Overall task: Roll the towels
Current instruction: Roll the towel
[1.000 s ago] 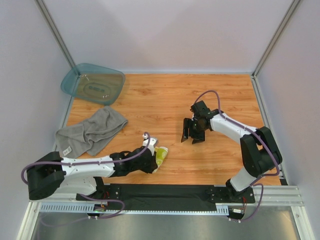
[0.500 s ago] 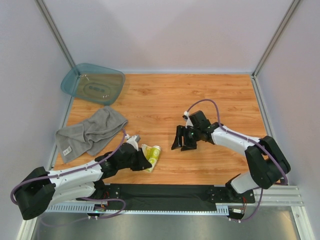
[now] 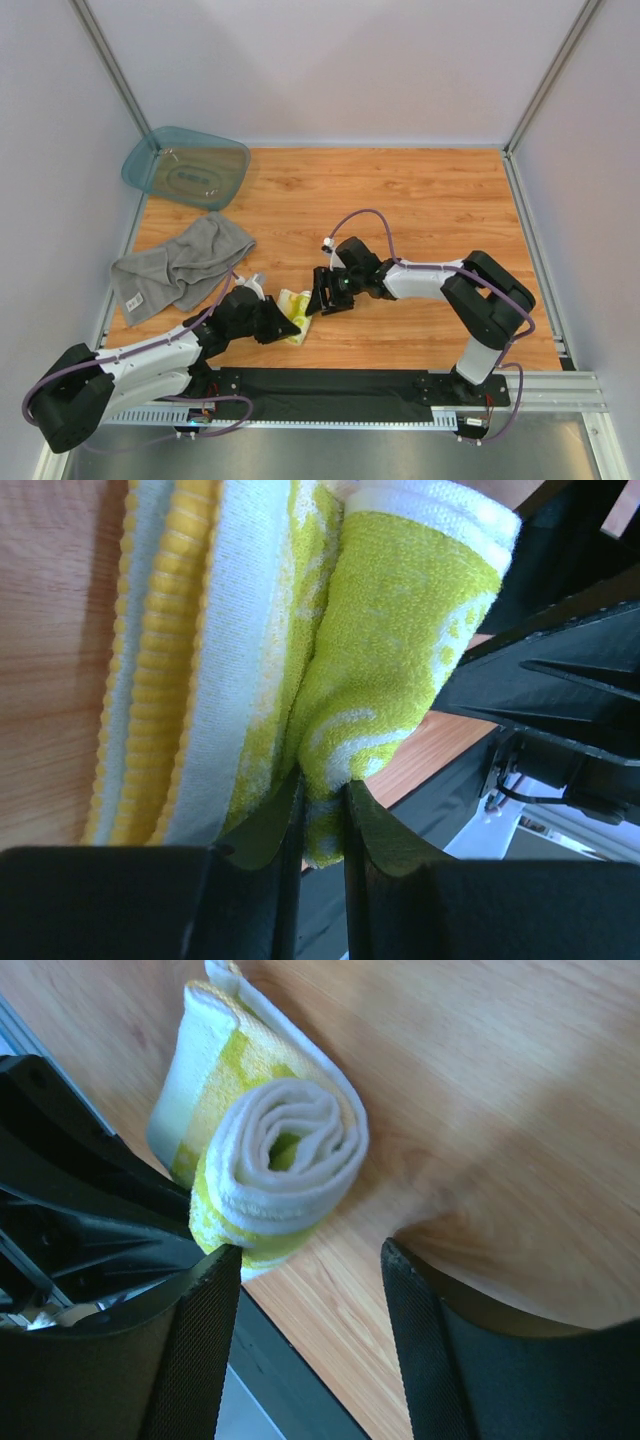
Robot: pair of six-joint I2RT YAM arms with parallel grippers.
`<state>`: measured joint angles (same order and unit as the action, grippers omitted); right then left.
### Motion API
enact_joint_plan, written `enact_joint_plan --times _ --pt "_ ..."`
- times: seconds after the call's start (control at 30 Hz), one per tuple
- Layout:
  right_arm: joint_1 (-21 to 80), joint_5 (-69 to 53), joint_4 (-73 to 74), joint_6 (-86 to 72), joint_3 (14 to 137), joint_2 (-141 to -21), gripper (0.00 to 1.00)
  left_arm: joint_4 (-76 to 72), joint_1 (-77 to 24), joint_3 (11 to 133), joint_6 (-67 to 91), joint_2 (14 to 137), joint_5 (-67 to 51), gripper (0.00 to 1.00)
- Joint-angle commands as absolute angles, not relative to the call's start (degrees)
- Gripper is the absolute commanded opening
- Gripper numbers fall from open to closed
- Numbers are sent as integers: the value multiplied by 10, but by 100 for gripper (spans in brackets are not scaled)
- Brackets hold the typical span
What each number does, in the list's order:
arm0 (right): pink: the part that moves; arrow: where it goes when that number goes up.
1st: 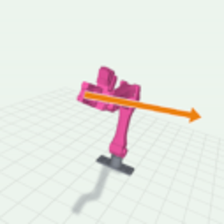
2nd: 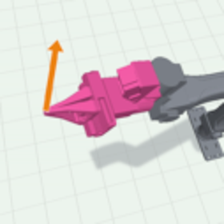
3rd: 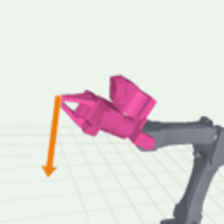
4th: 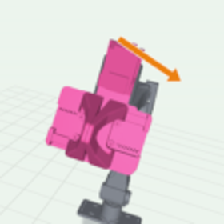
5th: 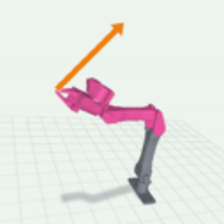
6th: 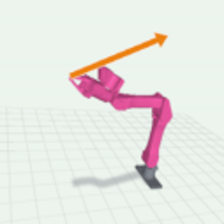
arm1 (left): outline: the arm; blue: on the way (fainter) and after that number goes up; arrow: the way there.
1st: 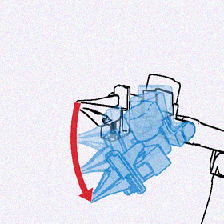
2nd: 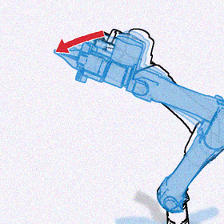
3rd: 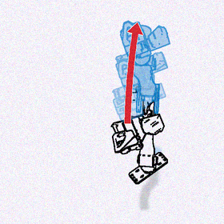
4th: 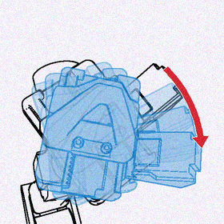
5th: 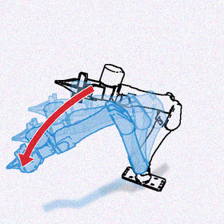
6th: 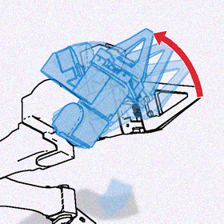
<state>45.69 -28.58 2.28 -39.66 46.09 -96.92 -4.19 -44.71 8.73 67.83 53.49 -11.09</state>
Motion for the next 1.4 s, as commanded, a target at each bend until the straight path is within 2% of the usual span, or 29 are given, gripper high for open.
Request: enact_joint_plan --times 0.0,0.27,0.43,0.53,0.57,0.6,0.63,0.67,0.77,0.93,1.0,1.03,1.2,1.37 --pt "467 -275 -36 -404 492 -1008 60 42 -436 53 688 542 -115 0" --pt "474 -287 -81 -417 498 -1063 56 22 -410 38 684 548 -140 0" --pt "483 -291 -103 -424 502 -1089 47 18 -401 33 685 545 -147 0" --pt "487 -293 -119 -433 500 -1099 36 19 -396 33 684 541 -151 1" --pt "488 -292 -123 -435 500 -1101 29 19 -396 33 685 540 -153 2" --pt "488 -292 -126 -439 500 -1101 27 23 -395 33 685 536 -153 5" --pt "488 -288 -126 -438 500 -1102 24 25 -395 34 682 534 -153 14" --pt "488 -282 -118 -439 500 -1100 19 30 -395 38 678 532 -151 19" --pt "486 -244 -77 -431 504 -1088 16 71 -395 60 658 518 -141 38" --pt "479 -167 -3 -425 511 -1064 13 144 -395 119 592 522 -111 54" --pt "476 -146 39 -424 513 -1056 12 142 -395 134 565 543 -112 56" --pt "474 -121 53 -425 512 -1049 12 142 -397 142 557 552 -112 61" --pt "459 -54 145 -422 506 -1015 8 173 -438 218 505 598 -56 62" --pt "458 34 240 -424 506 -967 8 208 -527 299 472 614 41 62"
